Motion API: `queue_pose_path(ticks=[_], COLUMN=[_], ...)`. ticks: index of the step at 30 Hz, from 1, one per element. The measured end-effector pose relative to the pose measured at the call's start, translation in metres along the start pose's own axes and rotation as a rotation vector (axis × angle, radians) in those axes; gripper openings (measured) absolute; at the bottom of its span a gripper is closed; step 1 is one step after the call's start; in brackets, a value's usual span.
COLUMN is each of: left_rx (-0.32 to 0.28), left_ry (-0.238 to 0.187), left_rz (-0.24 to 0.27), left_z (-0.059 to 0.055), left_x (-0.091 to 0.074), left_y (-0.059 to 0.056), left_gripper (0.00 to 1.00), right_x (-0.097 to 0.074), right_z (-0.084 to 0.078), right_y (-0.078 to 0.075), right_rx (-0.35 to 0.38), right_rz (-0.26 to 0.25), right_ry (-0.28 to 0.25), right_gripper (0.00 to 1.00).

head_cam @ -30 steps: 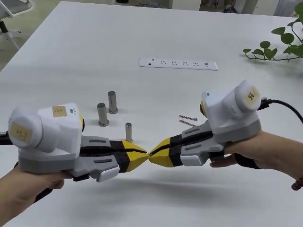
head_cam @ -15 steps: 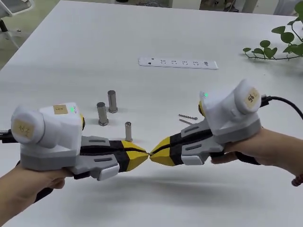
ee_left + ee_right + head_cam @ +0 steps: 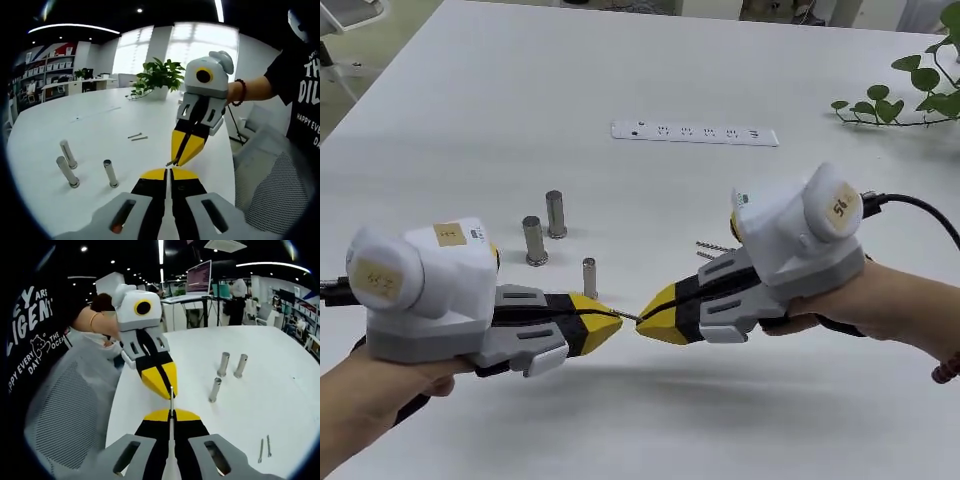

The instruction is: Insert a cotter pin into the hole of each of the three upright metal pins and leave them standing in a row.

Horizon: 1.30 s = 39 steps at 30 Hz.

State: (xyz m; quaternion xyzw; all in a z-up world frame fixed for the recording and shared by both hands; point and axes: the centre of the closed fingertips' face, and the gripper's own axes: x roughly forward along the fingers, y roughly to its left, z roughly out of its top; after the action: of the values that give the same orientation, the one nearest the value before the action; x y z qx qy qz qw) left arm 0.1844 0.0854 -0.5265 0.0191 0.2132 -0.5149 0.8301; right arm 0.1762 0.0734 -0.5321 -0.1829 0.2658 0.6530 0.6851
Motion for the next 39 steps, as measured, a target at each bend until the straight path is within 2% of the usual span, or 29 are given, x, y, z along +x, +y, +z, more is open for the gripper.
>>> queue_pose_path(ticks=[6,15,22,24,28,34,39], left_rx=[0.008,0.037,0.011,0.003,0.01,-0.027,-0.033], left_ry=[-0.007,-0.019,-0.021,-0.024,-0.013,-0.03,-0.021], left_rz=[0.044,0.15,0.24,0.26,0.305,0.387,0.421], left_z=[-0.002,-0.002,-0.004,-0.004,-0.007,-0.009,-0.014], left_x=[0.0,-0.001,-0.001,-0.001,-0.001,-0.004,-0.003], left_y=[0.007,0.025,0.041,0.045,0.052,0.064,0.072], left_gripper=[0.05,0.08,0.08,0.08,0.09,0.12,0.16], right_x=[-0.002,-0.001,0.0,0.0,0.001,0.003,0.006], right_z=[-0.004,-0.008,-0.007,-0.008,-0.01,-0.011,-0.013], right_y=[-0.011,-0.028,-0.042,-0.051,-0.058,-0.065,-0.072], right_rx=[-0.023,-0.062,-0.09,-0.094,-0.105,-0.11,-0.127], right_rz=[-0.028,-0.066,-0.095,-0.099,-0.108,-0.116,-0.115], right_ry=[0.043,0.112,0.166,0.18,0.209,0.234,0.256], right_gripper=[0.0,0.0,0.0,0.0,0.0,0.0,0.0])
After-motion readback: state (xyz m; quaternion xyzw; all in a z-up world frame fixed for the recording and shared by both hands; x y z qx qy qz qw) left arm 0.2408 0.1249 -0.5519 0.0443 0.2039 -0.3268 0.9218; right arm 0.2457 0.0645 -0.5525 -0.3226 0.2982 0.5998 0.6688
